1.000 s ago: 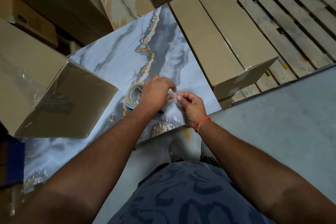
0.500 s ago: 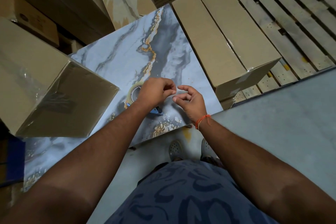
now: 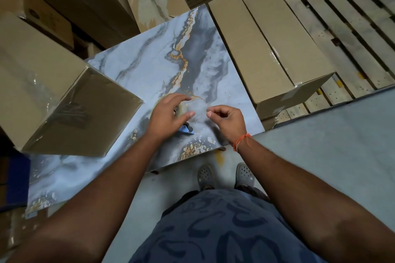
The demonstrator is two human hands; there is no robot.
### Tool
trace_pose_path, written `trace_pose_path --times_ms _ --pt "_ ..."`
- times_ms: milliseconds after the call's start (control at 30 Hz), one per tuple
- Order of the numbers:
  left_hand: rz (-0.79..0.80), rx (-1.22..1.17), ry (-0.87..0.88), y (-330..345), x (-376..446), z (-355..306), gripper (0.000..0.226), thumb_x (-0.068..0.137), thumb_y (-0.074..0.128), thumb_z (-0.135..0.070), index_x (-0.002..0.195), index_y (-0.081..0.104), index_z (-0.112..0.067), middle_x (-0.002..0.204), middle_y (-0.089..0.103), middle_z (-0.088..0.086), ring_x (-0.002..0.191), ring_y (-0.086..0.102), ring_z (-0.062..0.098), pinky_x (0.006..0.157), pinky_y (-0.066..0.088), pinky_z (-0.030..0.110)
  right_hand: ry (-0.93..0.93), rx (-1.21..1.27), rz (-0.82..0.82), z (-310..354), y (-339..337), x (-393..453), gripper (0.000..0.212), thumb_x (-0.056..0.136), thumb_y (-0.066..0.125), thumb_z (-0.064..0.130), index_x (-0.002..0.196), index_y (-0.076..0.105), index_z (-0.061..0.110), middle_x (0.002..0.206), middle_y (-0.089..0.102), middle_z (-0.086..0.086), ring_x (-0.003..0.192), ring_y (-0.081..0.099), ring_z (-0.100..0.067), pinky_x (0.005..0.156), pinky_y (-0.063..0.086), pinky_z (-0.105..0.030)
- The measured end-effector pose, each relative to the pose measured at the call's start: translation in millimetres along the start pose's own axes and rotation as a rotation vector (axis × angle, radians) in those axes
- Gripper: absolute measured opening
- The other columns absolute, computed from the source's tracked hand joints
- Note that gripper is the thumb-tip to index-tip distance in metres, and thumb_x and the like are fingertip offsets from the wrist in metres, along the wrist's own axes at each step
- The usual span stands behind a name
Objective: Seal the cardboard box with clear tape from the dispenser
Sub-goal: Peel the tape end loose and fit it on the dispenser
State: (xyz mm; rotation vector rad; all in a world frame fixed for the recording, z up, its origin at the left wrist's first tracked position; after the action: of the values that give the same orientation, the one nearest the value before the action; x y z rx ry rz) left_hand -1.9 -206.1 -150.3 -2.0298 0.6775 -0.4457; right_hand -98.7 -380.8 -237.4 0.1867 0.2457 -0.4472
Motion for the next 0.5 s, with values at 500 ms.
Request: trace_pose_path --times_ms 500 --pt "0.154 0.451 -0.021 38.1 -47.8 54.4 0.095 0.076 0.084 -0.037 0.153 0.035 -0.013 0.150 0.047 0.012 0.138 0.045 0.033 0.122 0.026 0.054 -0.022 -0.140 0.005 10.3 -1.2 8.8 0.012 0.089 0.073 0.007 0.097 0.079 0.014 0.094 0.078 -0.001 0.092 0.071 -0.011 0.089 0.055 -0.022"
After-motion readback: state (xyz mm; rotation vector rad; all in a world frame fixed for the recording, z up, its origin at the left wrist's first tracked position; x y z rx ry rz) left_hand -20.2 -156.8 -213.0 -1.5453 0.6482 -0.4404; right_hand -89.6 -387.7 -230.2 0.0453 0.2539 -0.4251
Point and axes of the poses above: each hand's wrist, its own x-axis towards the middle knuckle, its own y-axis out of the palm, z = x × y, the point moved 3 cm from there along x, towards the middle knuckle
